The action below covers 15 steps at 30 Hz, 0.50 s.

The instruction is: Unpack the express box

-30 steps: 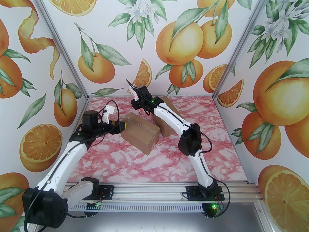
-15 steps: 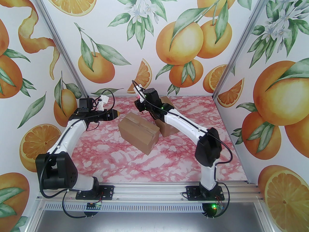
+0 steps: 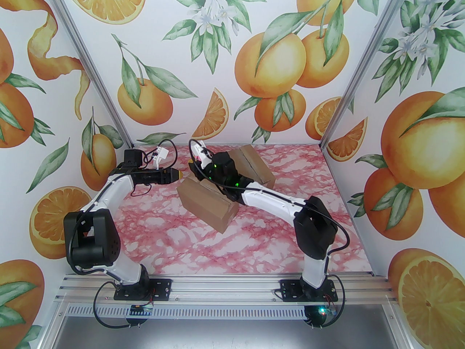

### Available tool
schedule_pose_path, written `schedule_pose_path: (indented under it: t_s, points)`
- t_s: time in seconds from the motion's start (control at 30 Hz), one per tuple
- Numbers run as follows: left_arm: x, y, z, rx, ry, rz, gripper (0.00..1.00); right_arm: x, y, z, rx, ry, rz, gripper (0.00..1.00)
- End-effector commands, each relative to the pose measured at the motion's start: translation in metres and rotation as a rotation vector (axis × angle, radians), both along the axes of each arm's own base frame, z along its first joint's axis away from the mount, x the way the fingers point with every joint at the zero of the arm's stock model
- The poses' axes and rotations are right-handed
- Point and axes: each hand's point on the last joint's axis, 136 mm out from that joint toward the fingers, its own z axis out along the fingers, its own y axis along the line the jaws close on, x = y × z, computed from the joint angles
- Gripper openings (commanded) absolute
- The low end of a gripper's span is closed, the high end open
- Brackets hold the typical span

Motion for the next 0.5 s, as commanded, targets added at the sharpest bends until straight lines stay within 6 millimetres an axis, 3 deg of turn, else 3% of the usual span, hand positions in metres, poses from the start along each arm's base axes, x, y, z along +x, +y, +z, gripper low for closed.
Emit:
schedule_pose_path:
  t_s: [0.0, 0.17, 0.47]
  points:
    - [-0.003, -0.002, 0.009, -0.011, -0.033, -0.039, 0.64, -0.019, 0.009, 0.051, 0.178, -0.166, 0.078, 0.0]
    - [-0.006, -0.002, -0.002, -0.012, -0.009, -0.029, 0.63, -0.031, 0.018, 0.051, 0.189, -0.194, 0.12, 0.0]
    - [-0.012, -0.01, -0.018, -0.031, 0.035, -0.033, 0.61, -0.033, 0.029, 0.039, 0.142, -0.205, 0.142, 0.0]
